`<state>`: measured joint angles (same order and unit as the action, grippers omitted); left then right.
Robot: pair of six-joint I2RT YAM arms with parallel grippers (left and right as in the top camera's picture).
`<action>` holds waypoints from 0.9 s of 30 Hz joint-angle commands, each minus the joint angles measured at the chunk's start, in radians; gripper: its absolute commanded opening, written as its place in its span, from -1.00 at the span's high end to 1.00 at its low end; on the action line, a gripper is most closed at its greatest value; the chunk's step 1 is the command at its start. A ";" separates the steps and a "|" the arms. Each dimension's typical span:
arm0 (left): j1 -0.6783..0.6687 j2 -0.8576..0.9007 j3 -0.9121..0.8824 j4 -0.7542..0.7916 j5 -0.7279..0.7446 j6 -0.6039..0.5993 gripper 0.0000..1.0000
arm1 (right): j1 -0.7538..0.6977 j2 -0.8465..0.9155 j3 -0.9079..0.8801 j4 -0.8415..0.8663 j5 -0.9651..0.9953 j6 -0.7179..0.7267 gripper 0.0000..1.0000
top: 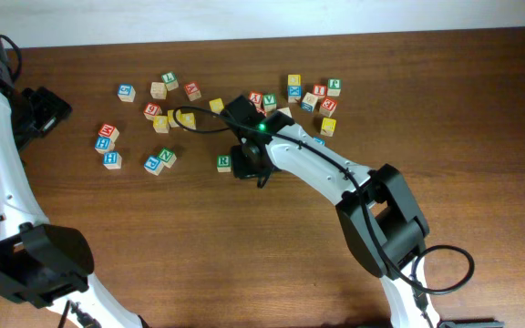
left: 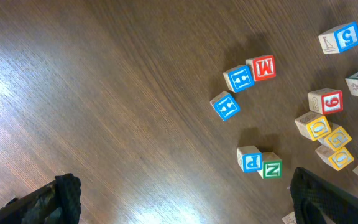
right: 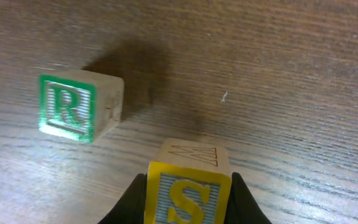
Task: Spell out RSS
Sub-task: 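Carry the yellow S block beside the green R block and release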
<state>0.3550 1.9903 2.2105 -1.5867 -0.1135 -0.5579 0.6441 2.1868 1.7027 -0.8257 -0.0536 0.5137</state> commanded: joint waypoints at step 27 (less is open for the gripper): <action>0.008 -0.013 0.008 -0.002 -0.015 0.005 -0.98 | 0.004 0.038 -0.020 0.066 0.032 0.071 0.55</action>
<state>0.3550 1.9903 2.2105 -1.5867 -0.1135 -0.5579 0.6441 2.2116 1.6955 -0.7582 -0.0414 0.5770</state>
